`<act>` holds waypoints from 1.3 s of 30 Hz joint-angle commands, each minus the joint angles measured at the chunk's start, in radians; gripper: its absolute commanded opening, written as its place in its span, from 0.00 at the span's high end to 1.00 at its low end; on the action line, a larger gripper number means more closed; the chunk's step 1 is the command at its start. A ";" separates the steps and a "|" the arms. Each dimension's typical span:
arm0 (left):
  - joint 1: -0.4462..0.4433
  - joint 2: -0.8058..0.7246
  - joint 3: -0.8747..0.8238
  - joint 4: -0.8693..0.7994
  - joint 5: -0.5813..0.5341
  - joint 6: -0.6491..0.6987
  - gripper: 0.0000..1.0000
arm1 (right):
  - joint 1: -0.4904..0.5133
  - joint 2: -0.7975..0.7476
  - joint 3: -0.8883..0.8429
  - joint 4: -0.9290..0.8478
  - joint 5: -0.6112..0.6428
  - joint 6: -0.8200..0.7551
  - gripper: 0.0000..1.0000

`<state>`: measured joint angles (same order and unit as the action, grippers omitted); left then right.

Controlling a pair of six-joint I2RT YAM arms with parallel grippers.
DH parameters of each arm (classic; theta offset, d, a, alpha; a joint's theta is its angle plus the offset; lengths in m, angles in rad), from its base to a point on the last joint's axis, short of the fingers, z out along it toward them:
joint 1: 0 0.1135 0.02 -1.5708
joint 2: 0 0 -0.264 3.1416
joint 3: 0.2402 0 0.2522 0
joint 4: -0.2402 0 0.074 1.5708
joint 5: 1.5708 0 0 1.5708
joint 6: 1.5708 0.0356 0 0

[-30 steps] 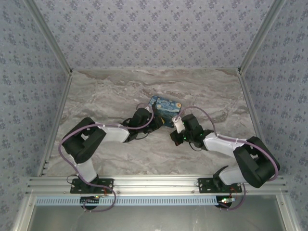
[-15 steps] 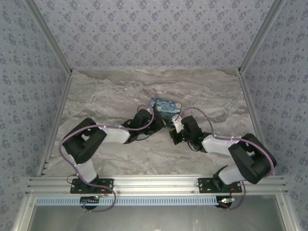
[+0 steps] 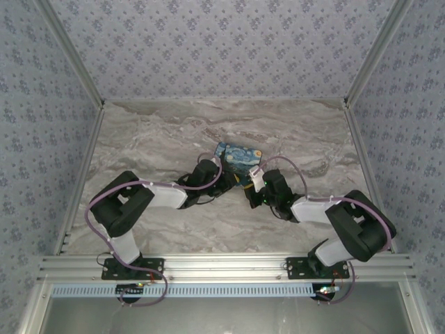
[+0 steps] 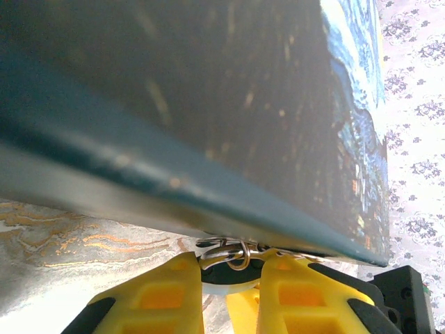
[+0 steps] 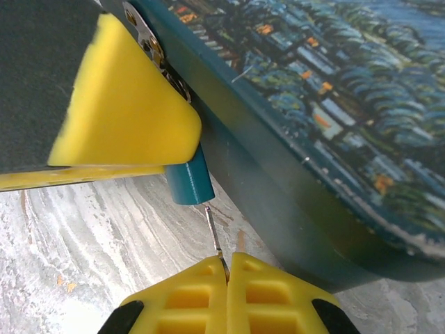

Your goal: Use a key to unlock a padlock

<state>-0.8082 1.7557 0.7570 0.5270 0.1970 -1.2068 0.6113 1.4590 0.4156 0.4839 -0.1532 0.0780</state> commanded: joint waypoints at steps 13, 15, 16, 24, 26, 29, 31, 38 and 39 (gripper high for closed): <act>-0.011 -0.039 0.003 0.060 0.001 -0.018 0.83 | 0.001 0.022 -0.007 0.068 -0.036 0.022 1.00; -0.011 -0.038 0.005 0.061 0.002 -0.019 0.82 | 0.000 0.020 -0.011 0.071 -0.037 0.022 1.00; -0.011 -0.036 0.005 0.064 0.001 -0.021 0.82 | 0.001 0.020 -0.012 0.075 -0.036 0.023 1.00; -0.012 -0.038 0.003 0.068 0.005 -0.025 0.82 | -0.002 0.022 -0.026 0.119 -0.042 0.043 1.00; -0.012 -0.039 0.004 0.068 0.005 -0.027 0.82 | -0.005 0.022 -0.030 0.139 -0.042 0.051 1.00; -0.014 -0.039 0.002 0.071 0.007 -0.033 0.82 | -0.004 0.023 -0.037 0.178 -0.042 0.062 1.00; -0.018 -0.039 0.003 0.079 0.008 -0.041 0.82 | -0.005 0.022 -0.042 0.207 -0.039 0.067 1.00; -0.024 -0.033 0.008 0.095 0.009 -0.056 0.82 | -0.007 0.031 -0.048 0.293 -0.038 0.086 1.00; -0.025 -0.033 0.008 0.096 0.009 -0.059 0.82 | -0.008 0.033 -0.047 0.299 -0.041 0.086 1.00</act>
<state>-0.8139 1.7557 0.7570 0.5720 0.1848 -1.2476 0.6022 1.4868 0.3641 0.6758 -0.1787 0.1459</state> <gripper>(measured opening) 0.179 0.053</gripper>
